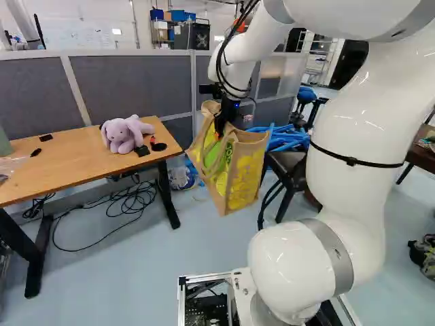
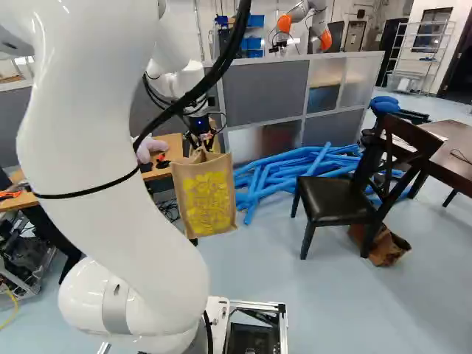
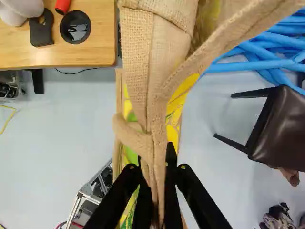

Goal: Pick up the bag on the ground and place it on the table

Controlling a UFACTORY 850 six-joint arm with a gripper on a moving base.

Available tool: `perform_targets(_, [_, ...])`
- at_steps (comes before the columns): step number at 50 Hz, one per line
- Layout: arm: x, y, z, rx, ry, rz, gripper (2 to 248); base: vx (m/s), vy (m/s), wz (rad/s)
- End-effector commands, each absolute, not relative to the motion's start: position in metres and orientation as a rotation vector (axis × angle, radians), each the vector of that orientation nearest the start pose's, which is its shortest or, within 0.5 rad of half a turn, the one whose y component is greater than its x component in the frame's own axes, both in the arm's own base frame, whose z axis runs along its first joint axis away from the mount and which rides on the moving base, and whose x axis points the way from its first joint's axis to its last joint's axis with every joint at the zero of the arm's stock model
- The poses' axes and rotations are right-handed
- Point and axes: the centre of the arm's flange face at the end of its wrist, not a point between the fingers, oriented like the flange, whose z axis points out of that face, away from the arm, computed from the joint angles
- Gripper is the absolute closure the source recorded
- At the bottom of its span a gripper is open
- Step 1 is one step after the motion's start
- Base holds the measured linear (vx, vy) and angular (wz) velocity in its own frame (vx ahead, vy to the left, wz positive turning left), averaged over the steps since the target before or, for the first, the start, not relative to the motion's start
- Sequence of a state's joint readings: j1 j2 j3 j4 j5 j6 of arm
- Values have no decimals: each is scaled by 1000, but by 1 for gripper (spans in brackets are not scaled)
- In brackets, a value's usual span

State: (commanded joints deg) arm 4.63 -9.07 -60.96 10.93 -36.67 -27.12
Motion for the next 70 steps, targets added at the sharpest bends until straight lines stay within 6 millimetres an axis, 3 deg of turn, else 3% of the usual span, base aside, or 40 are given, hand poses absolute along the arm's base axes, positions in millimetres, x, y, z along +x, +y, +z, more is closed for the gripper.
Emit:
perform_targets(33, [502, 47, 562, -2943, -620, -357, 227, 0, 0, 0])
perform_targets(70, [497, 30, 614, -2991, -674, -499, 227, 0, 0, 0])
